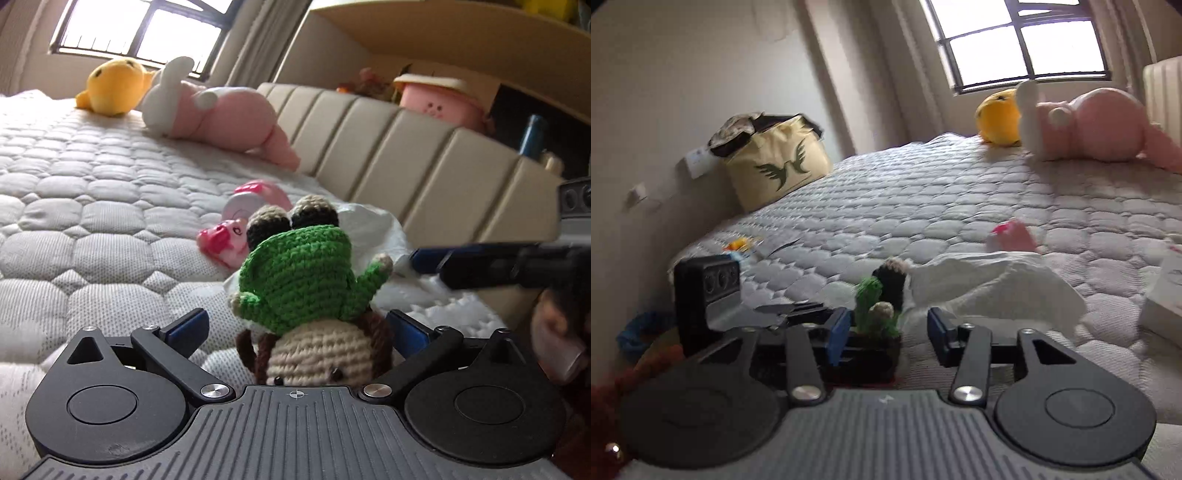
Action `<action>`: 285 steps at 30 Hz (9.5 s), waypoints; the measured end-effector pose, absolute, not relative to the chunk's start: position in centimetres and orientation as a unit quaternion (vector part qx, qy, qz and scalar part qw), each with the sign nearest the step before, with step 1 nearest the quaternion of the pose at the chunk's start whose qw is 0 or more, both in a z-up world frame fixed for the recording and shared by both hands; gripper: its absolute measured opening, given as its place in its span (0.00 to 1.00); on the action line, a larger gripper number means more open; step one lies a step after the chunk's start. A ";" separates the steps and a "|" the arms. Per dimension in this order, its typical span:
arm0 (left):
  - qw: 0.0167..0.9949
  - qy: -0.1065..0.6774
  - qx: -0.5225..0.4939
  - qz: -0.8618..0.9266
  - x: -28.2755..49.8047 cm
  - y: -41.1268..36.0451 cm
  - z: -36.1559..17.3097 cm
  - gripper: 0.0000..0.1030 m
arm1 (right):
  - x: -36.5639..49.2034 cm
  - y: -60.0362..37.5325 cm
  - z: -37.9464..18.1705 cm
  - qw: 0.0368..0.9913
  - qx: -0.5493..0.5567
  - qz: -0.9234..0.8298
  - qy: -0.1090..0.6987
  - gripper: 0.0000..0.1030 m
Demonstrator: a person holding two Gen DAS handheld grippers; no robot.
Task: Clean container
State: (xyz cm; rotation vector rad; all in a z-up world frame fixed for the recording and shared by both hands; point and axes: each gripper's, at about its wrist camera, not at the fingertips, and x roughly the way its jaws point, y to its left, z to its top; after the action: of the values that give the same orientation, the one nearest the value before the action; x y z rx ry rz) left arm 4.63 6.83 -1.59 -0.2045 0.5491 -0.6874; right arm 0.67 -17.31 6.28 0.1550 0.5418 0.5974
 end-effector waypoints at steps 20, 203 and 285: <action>0.920 0.245 0.005 -0.307 -0.7 6.8 0.0 1.00 | 10.4 -14.7 1.0 0.824 0.221 0.332 0.403 0.63; 0.933 0.249 0.050 -0.256 8.4 2.5 5.9 1.00 | 4.9 -28.1 0.4 0.929 0.101 0.097 0.341 0.21; 0.925 0.219 -0.200 -0.237 8.1 5.4 -3.1 1.00 | 23.7 -19.3 -4.3 0.744 0.496 0.123 0.430 0.69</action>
State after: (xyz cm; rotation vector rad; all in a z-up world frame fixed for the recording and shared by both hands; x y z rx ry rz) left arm 8.14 5.36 -3.10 -0.4105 0.4484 -0.4860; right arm 23.73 -19.35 -4.28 1.0853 0.9425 0.2698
